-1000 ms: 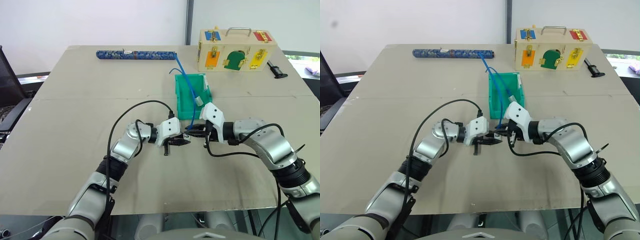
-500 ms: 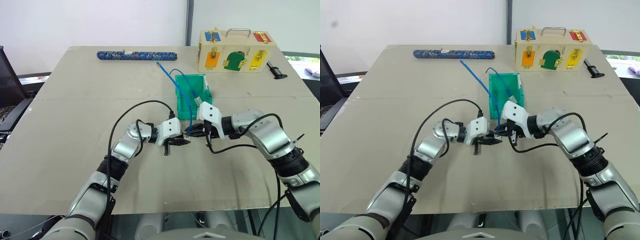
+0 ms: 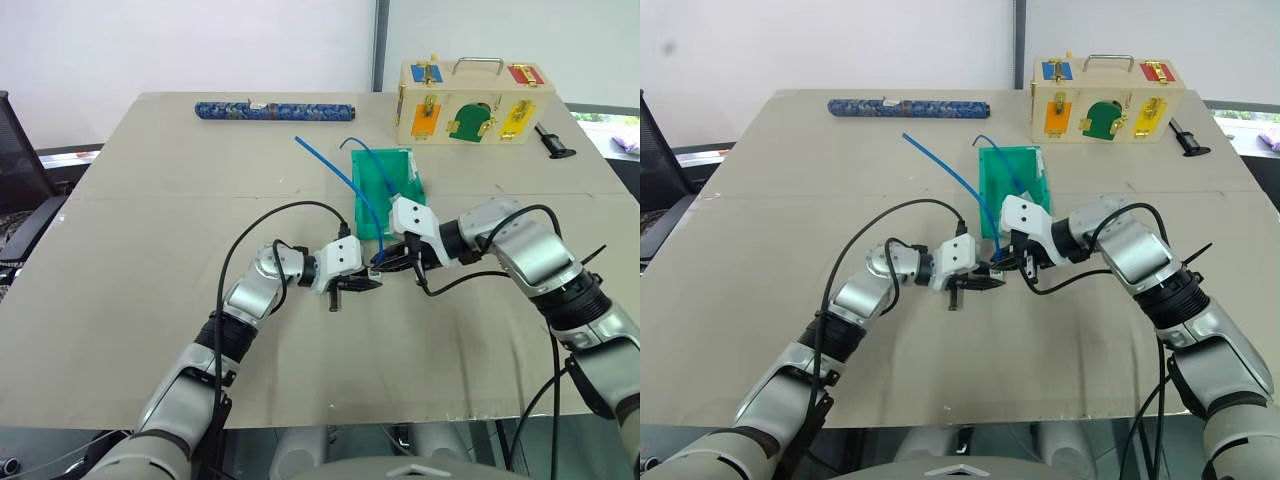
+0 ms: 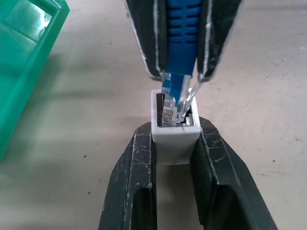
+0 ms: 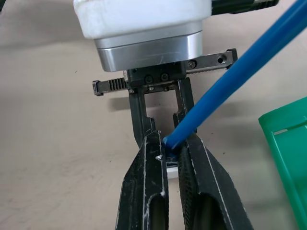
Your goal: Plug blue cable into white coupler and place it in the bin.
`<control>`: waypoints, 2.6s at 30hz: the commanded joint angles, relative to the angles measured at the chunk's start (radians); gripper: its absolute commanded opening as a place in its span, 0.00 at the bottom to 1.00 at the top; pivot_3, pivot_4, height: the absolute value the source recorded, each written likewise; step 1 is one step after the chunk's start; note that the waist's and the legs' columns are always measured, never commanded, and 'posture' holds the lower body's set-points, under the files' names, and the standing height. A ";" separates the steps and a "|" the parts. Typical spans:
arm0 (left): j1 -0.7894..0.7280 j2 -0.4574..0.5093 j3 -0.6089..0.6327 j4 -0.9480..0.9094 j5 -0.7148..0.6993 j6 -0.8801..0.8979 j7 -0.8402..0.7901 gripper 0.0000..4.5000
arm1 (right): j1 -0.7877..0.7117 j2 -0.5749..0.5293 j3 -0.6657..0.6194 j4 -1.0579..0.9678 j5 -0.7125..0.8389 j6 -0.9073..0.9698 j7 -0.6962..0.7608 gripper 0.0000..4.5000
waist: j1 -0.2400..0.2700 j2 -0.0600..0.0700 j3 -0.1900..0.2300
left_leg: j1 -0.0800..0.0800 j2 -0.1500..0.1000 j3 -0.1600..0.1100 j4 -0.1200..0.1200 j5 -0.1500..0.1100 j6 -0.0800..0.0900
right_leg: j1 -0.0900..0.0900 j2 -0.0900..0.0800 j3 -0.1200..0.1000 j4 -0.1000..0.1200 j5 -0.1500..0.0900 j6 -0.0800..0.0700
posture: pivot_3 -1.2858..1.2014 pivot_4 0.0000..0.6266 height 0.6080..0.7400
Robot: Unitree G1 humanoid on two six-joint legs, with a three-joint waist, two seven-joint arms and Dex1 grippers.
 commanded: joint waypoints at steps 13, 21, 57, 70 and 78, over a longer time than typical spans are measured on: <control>0.014 -0.008 -0.003 0.000 0.013 -0.012 0.008 0.08 | -0.010 -0.002 0.020 0.010 -0.025 0.045 0.061 0.00 | 0.001 0.000 0.000 | 0.000 0.000 0.000 0.000 0.000 0.000 | 0.000 0.000 0.000 0.000 0.000 0.000 | 0.52 0.24 1.00; 0.018 -0.009 -0.005 -0.005 0.013 -0.019 0.006 0.08 | -0.009 0.009 0.015 0.022 -0.042 0.037 0.042 0.00 | 0.000 0.000 0.000 | 0.000 -0.001 0.000 0.000 0.000 0.000 | 0.000 -0.001 0.000 0.000 0.000 0.000 | 0.52 0.24 1.00; 0.011 -0.020 0.006 -0.009 0.017 -0.006 0.014 0.08 | 0.099 0.024 0.101 0.079 -0.284 -0.247 0.004 0.00 | -0.002 0.002 -0.013 | 0.003 -0.001 -0.001 0.000 0.000 0.000 | 0.003 0.000 0.000 0.001 0.000 0.000 | 0.52 0.24 1.00; -0.016 -0.032 0.015 0.021 0.008 -0.006 0.006 0.08 | 0.201 0.081 0.061 -0.034 -0.269 -0.166 -0.046 0.00 | -0.001 0.001 -0.015 | 0.004 -0.001 -0.001 0.000 0.000 0.000 | 0.004 0.000 -0.001 0.000 0.000 0.000 | 0.52 0.24 1.00; 0.006 -0.026 0.058 -0.055 -0.046 0.093 0.000 0.08 | 0.259 0.172 -0.311 -0.214 -0.022 -0.142 -0.196 0.50 | -0.001 0.003 -0.011 | -0.001 -0.001 -0.002 0.000 0.000 0.000 | -0.002 0.000 0.000 0.002 0.000 0.000 | 0.52 0.24 1.00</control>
